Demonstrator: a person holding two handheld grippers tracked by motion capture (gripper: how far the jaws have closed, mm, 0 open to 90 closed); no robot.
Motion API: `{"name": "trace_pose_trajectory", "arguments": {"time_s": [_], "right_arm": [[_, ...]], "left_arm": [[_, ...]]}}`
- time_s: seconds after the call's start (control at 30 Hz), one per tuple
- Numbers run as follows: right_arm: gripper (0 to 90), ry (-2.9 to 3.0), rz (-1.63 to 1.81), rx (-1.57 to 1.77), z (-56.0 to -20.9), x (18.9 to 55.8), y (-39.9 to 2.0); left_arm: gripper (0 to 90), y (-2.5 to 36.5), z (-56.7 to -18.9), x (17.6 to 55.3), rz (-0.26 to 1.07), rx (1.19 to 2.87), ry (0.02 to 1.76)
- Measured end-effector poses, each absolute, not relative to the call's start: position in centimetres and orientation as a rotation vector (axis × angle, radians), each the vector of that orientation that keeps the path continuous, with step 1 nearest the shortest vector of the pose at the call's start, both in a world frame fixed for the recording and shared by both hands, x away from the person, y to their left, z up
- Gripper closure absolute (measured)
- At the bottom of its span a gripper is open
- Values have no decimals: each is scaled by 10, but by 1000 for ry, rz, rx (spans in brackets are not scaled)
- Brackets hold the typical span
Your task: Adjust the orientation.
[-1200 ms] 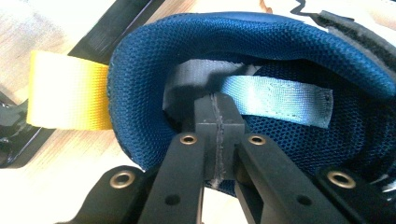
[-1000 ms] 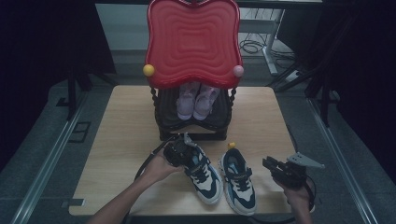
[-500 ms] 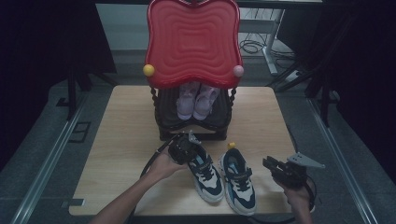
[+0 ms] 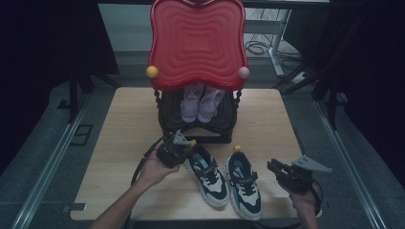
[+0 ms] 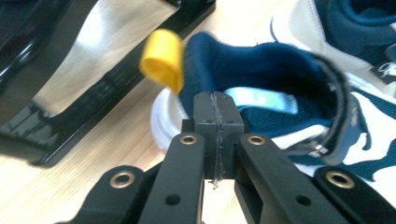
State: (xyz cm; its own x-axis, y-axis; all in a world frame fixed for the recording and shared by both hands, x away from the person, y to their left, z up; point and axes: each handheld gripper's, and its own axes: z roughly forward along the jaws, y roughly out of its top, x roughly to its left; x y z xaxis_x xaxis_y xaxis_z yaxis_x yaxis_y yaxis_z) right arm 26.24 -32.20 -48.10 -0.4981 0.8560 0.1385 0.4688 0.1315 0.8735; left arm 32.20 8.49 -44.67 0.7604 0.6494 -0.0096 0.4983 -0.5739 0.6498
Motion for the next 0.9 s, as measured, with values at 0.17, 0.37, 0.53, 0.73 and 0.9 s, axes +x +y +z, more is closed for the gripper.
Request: {"name": "trace_pose_trajectory", "arguments": {"time_s": [0.17,0.37,0.53,0.73,0.9], "right_arm": [[729,2024,1320,1276,-482,263,-321],[729,2028,1318,1277,-483,263,-321],[729,2023,1319,1283,-484,264,-322],[729,2025,1316,1288,-485,264,-324],[729,2027,1316,1292,-486,264,-324]], "left_arm": [[900,93,-451,323,295,2291,883],[900,92,-451,323,291,2280,884],[900,78,-442,331,331,2297,841],[900,59,-420,348,355,2304,785],[900,34,-423,372,320,2351,781]]}}
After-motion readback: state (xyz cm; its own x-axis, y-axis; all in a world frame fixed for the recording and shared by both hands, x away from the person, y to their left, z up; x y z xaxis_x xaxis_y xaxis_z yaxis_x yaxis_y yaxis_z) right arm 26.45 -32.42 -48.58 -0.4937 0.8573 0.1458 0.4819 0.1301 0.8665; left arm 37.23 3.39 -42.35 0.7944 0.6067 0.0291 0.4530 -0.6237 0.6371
